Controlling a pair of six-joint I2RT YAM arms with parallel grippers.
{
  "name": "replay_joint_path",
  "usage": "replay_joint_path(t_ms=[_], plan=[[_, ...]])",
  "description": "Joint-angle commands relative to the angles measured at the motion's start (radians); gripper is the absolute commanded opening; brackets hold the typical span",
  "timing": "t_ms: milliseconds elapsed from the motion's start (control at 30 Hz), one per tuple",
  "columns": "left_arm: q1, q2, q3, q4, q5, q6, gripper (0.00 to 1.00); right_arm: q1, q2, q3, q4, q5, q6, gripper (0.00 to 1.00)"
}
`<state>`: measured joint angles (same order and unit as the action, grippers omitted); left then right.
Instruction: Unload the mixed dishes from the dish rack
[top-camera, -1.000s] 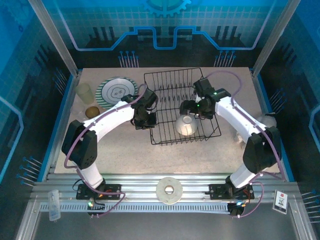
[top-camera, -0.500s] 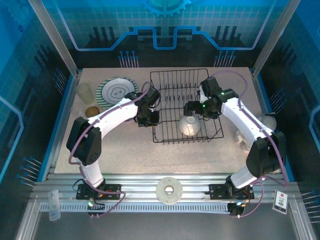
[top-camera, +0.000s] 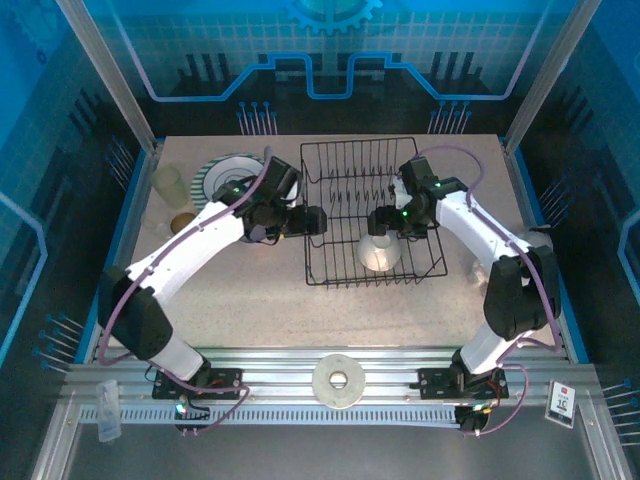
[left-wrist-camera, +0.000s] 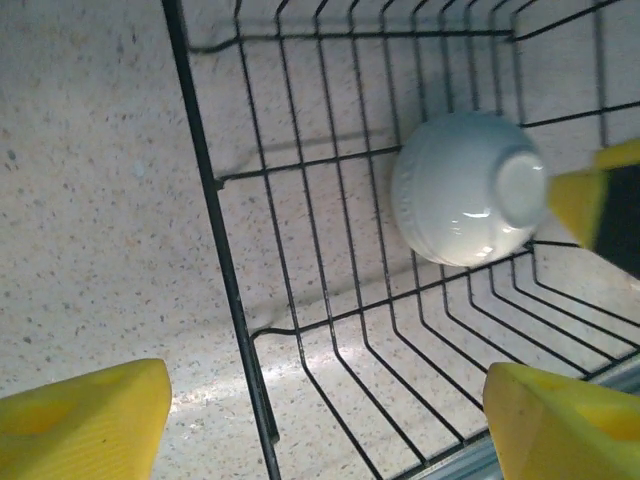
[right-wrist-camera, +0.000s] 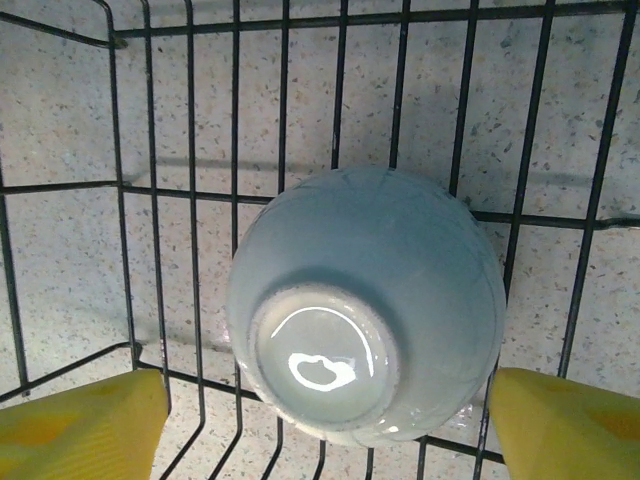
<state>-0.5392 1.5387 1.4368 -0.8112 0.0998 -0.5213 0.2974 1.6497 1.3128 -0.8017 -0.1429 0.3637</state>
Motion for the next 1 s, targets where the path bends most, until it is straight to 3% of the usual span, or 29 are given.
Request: replay_joint_path(t_ms=[0, 200, 500, 733, 967], plan=[[0.004, -0.047, -0.034, 0.036, 0.057, 0.013, 0.9, -0.024, 0.003, -0.028, -0.015, 0.009, -0.003, 0.8], [0.002, -0.075, -0.059, 0.063, 0.11, 0.001, 0.94, -0.033, -0.014, -0.099, 0.035, -0.008, 0.042, 0.74], [0.001, -0.025, -0.018, 0.079, 0.206, -0.022, 0.86, -0.031, 0.045, -0.081, 0.091, -0.002, 0.098, 0.58], [-0.018, 0.001, -0.003, 0.1, 0.23, -0.029, 0.87, -0.03, 0.143, -0.008, 0.123, 0.005, 0.127, 0.45], [-0.023, 0.008, -0.015, 0.12, 0.247, -0.036, 0.89, -0.035, 0.091, 0.011, 0.115, 0.001, 0.14, 0.46]])
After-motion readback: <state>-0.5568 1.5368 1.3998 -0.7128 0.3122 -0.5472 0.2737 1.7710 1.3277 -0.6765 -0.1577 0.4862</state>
